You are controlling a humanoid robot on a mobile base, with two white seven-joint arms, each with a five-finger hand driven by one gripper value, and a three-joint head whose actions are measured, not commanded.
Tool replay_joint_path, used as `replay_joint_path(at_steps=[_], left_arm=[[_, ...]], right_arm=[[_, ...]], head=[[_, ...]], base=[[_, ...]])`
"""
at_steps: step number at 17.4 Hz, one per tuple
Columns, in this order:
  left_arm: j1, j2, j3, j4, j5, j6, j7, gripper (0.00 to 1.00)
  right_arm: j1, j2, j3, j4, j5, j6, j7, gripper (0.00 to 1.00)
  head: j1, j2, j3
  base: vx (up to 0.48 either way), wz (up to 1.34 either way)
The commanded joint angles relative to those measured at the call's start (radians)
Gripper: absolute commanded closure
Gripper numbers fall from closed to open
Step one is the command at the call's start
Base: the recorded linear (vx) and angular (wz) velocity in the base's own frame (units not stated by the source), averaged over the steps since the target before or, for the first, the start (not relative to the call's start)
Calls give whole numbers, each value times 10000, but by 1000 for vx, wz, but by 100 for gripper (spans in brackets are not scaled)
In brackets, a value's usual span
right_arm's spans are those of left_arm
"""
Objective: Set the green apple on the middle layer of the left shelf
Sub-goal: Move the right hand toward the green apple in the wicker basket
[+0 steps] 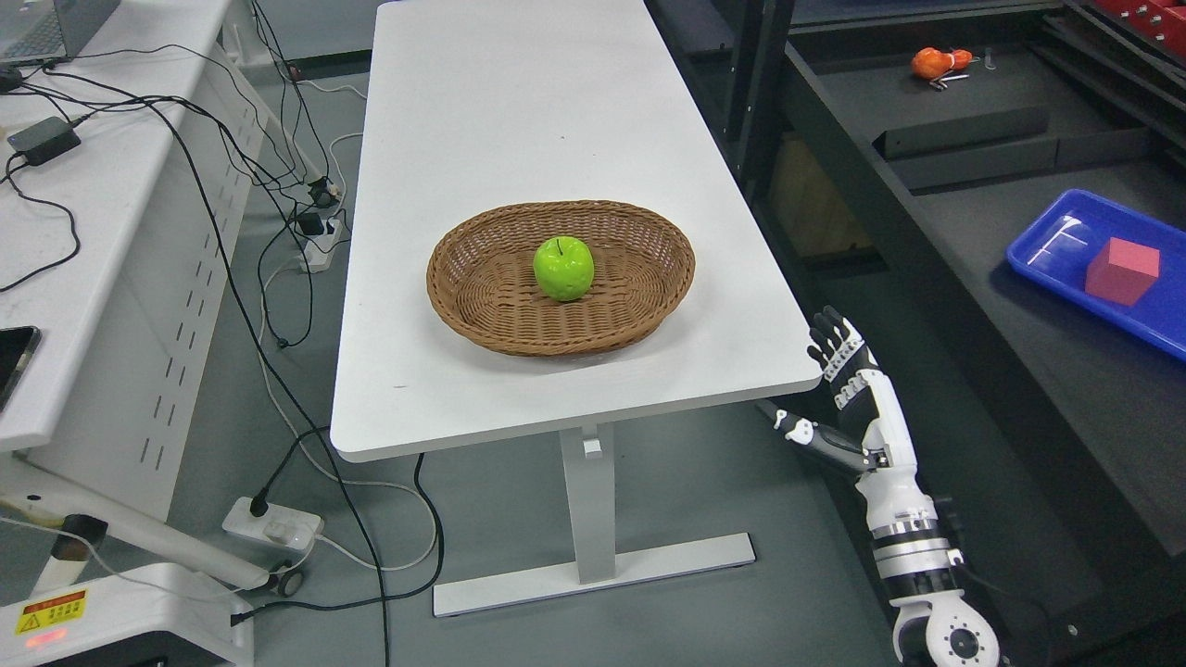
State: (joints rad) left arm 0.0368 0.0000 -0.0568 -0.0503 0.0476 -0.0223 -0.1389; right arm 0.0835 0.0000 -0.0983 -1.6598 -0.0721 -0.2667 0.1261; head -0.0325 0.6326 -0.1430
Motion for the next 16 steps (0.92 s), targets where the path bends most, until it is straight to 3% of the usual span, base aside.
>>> replay_joint_path(at_steps=[1, 4, 6, 8, 10, 11, 13, 15, 16], left_arm=[[0, 175, 0, -3, 0, -22, -7, 0], [0, 175, 0, 12, 0, -38, -7, 0], [0, 175, 0, -3, 0, -38, -7, 0], [0, 175, 0, -3, 0, -38, -7, 0], [0, 175, 0, -3, 0, -22, -7, 0], [0, 175, 0, 12, 0, -22, -7, 0], [0, 175, 0, -3, 0, -22, -7, 0], [0, 175, 0, -3, 0, -22, -7, 0], [0, 175, 0, -3, 0, -22, -7, 0]], right_arm=[[24, -175, 17, -15, 0, 13, 58, 0], [146, -175, 17, 0, -15, -17, 181, 0], [70, -175, 48, -15, 288, -1161, 334, 0], [-204, -747, 78, -31, 2761, -1918, 167, 0], [-741, -1179, 48, -31, 5387, -1509, -520, 0], [-819, -1500, 48, -122, 5794, -1202, -813, 0], [-912, -1977, 48, -428, 5737, -1533, -785, 0], [-851, -2375, -28, -506, 5494, -3335, -785, 0], [-896, -2469, -14, -506, 5340, -3756, -770, 0]], head=[[0, 0, 0], [0, 0, 0], [0, 0, 0], [0, 0, 0], [0, 0, 0], [0, 0, 0], [0, 0, 0], [0, 0, 0], [0, 0, 0]], base=[[0, 0], [0, 0], [0, 0], [0, 0], [51, -11], [85, 128], [110, 174], [138, 206], [141, 192]])
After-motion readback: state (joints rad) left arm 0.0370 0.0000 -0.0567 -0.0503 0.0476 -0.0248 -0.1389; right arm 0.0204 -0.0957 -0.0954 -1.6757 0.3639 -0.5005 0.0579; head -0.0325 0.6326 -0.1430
